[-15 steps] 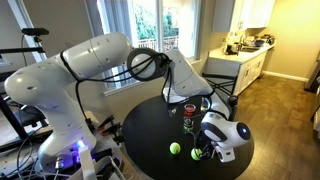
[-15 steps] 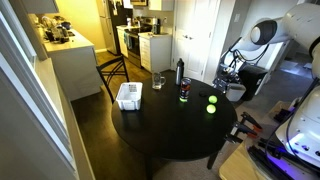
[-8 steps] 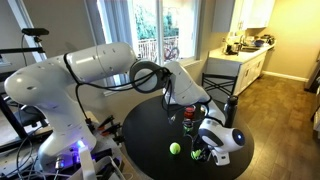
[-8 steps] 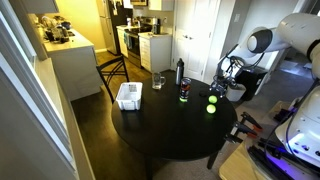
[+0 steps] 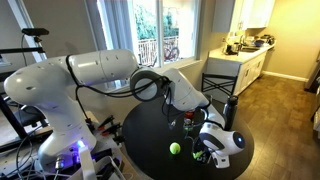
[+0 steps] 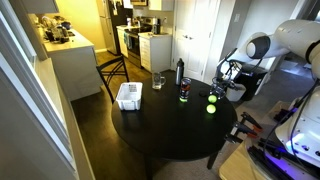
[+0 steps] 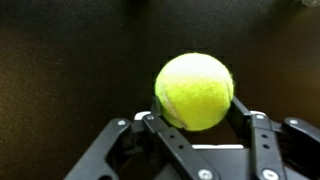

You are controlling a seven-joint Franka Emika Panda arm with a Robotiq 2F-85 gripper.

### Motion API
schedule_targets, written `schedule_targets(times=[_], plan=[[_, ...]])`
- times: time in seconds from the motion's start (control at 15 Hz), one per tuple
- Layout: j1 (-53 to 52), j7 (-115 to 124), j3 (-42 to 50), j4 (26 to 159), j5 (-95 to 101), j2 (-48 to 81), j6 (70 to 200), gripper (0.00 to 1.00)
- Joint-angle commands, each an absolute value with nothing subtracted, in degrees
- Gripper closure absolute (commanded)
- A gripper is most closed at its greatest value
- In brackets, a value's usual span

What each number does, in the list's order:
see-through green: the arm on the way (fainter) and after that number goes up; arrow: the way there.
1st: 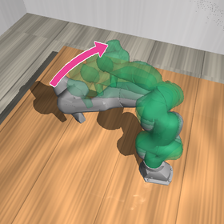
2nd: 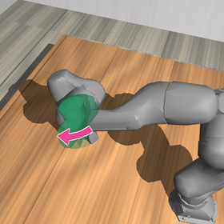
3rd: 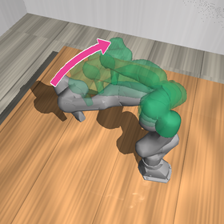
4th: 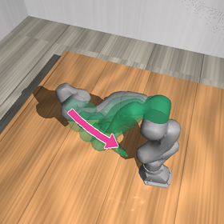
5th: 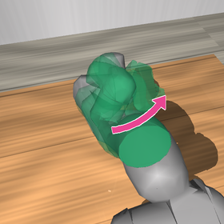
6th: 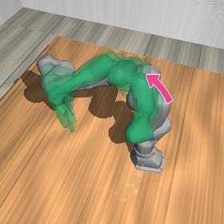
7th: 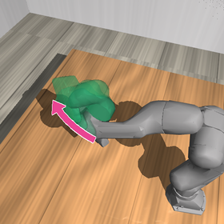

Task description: Put one tennis ball into the canister

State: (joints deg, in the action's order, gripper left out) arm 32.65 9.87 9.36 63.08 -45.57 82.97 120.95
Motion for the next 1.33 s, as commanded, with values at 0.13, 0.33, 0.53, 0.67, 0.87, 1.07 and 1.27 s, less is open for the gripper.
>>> schedule_targets(times=[0.13,0.33,0.53,0.67,0.87,1.07,1.27], plan=[[34.5,10.8,7.0,60.7,-46.7,80.6,116.0,0.62],[34.9,8.7,5.5,60.8,-48.4,77.5,114.5,0.62],[35.1,4.9,3.2,62.3,-50.7,73.3,115.2,0.62],[35.0,2.6,1.3,62.6,-52.1,71.6,115.8,0.62],[34.6,0.4,-1.4,62.8,-53.0,70.2,116.1,0.62],[34.4,-2.3,-4.6,63.8,-54.1,69.4,116.4,0.62],[34.4,-6.8,-8.2,66.1,-55.1,67.7,116.2,0.62]])
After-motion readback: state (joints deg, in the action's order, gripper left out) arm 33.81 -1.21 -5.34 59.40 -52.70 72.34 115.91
